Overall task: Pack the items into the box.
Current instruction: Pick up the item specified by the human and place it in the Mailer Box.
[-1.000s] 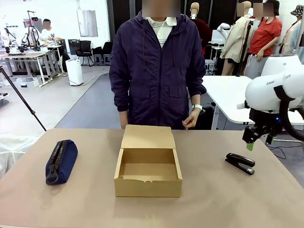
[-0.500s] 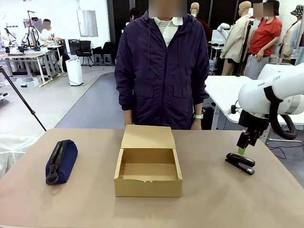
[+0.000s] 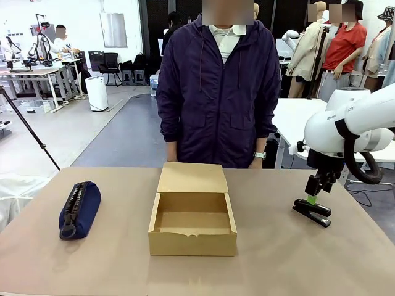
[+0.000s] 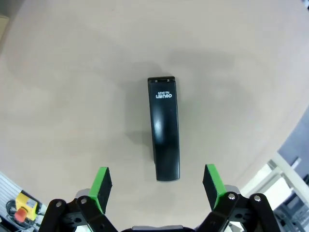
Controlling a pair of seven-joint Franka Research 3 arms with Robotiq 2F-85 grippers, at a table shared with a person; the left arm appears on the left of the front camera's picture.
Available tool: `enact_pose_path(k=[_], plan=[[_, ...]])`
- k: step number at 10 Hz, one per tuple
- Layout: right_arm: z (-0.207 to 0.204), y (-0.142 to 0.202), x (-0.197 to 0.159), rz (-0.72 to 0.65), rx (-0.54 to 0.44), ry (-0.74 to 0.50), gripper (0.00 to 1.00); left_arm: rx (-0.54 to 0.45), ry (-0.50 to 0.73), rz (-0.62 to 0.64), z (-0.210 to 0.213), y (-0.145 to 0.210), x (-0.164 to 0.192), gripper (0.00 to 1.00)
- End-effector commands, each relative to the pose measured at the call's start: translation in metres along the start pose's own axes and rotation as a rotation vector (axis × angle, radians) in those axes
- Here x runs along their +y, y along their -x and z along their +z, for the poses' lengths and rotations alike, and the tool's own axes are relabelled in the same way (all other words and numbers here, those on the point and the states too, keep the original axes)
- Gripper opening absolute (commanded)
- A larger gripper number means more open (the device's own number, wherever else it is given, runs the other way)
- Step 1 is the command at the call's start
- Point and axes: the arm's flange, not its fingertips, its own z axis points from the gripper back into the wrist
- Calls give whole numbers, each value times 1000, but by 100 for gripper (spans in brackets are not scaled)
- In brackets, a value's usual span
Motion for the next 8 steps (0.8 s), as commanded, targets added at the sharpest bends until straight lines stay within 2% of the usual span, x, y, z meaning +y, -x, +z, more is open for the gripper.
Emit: enact_pose_path(k=[1, 4, 7, 8], plan=[[-22, -14, -14, 4, 42, -57, 100, -3, 18, 1, 0, 0, -2, 100], [-52, -23, -17, 27, 100, -114, 100, -3, 18, 1, 0, 0, -2, 100], [-56, -24, -18, 34, 101, -121, 100, -3, 18, 1, 0, 0, -2, 100], [-55, -24, -18, 26, 96, -95, 89, -3, 18, 1, 0, 0, -2, 100]])
